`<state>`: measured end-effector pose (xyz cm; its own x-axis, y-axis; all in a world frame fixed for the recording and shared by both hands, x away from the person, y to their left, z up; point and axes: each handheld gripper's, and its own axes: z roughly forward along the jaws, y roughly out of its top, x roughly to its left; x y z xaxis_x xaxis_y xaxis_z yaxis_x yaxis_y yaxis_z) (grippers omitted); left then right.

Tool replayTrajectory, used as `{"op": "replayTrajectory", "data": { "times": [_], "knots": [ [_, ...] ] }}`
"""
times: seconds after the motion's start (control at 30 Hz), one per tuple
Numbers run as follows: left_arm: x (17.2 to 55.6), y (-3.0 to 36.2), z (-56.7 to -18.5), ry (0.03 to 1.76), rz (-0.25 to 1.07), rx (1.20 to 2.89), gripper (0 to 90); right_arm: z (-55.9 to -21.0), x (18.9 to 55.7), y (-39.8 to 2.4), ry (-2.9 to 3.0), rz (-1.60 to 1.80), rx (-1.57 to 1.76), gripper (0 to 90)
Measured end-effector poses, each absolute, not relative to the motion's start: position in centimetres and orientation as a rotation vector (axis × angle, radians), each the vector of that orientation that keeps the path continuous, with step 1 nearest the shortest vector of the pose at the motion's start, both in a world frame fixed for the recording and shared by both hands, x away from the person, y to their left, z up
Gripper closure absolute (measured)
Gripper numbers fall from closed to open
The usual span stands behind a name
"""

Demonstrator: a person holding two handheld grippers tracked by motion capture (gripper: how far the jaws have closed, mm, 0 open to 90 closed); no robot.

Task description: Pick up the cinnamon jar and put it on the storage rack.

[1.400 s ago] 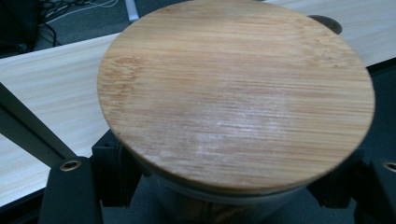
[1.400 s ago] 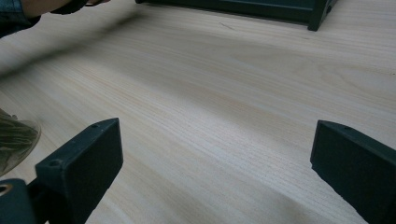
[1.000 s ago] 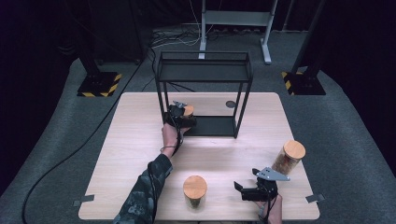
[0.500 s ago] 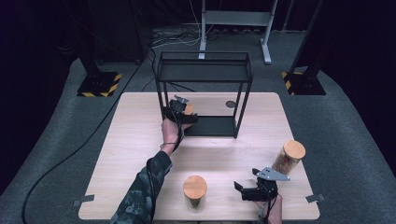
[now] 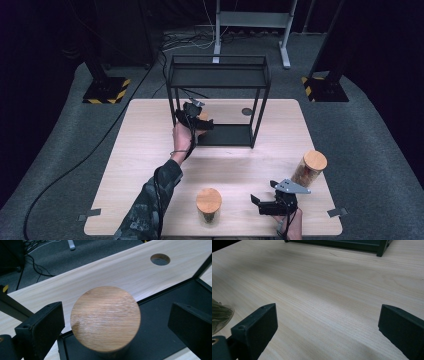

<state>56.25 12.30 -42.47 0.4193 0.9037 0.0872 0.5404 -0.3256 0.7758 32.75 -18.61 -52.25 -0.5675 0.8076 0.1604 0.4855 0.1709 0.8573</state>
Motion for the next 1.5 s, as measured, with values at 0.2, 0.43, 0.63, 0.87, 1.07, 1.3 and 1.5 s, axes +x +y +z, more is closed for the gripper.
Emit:
{"op": "replayTrajectory", "data": {
  "times": [0.2,0.43,0.63,0.87,1.07,1.3,1.5],
  "knots": [
    [55.0,12.2,-41.6,1.152,0.669,2.05,0.0,-52.3,32.7,-18.6,2.12,1.354,1.229,1.7],
    [53.2,12.2,-41.4,1.074,0.635,2.099,0.0,-52.2,32.7,-18.6,2.123,1.349,1.228,1.7],
    [51.4,12.9,-42.0,1.031,0.613,2.121,0.0,-52.3,32.8,-18.5,2.126,1.343,1.226,1.7],
    [48.7,14.5,-43.2,0.998,0.583,2.15,0.0,-52.3,32.8,-18.5,2.127,1.339,1.227,1.7],
    [46.5,16.5,-45.5,1.004,0.546,2.186,0.0,-52.3,32.8,-18.5,2.128,1.334,1.227,1.7],
    [44.6,19.3,-48.3,1.066,0.502,2.211,0.0,-52.3,32.8,-18.4,2.131,1.33,1.228,1.7],
    [42.4,21.5,-50.8,1.115,0.461,2.206,0.0,-52.3,32.8,-18.3,2.137,1.323,1.226,1.7]
  ]
}}
